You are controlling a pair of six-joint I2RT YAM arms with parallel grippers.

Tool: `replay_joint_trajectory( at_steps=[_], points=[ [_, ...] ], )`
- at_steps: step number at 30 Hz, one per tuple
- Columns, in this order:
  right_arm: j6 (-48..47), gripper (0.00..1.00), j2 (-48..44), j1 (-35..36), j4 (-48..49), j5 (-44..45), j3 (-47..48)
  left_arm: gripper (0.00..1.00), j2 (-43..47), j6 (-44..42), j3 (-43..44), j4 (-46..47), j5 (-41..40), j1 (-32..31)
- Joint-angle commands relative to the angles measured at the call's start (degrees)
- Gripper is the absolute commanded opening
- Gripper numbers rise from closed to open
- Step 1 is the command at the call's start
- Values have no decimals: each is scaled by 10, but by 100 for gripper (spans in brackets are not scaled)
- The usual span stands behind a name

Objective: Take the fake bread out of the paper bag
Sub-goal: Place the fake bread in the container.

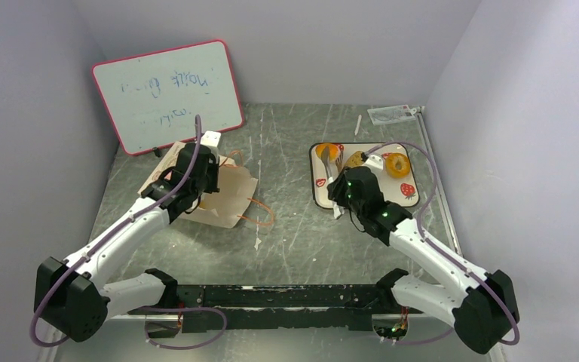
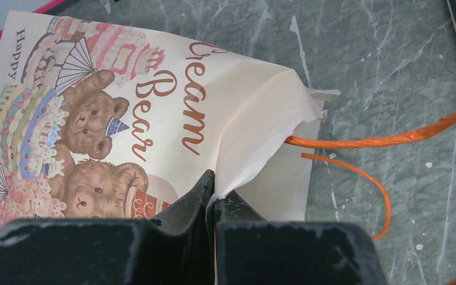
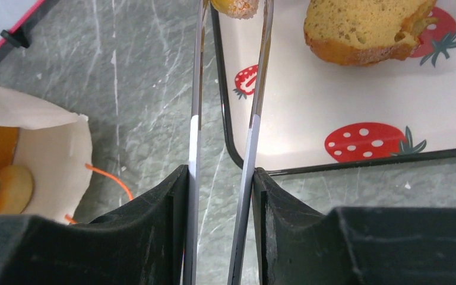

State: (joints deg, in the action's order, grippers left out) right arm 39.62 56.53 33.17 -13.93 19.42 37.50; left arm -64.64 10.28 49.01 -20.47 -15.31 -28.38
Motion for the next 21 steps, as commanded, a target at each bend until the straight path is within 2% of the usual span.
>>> replay_joint_trajectory(
  at_steps=[1, 10, 17, 21],
  points=[
    [-37, 0, 24, -9, 70, 19, 14, 7, 14, -9, 17, -15, 11, -3],
    [-44, 0, 60, -10, 99, 21, -12, 7, 9, -9, 14, -9, 16, -2],
    [-44, 0, 65, -10, 87, 20, -25, 7, -2, -6, 16, -1, 23, -2],
    [-42, 6, 67, -10, 81, 11, -30, 7, -4, 0, 14, 2, 25, -2]
  ],
)
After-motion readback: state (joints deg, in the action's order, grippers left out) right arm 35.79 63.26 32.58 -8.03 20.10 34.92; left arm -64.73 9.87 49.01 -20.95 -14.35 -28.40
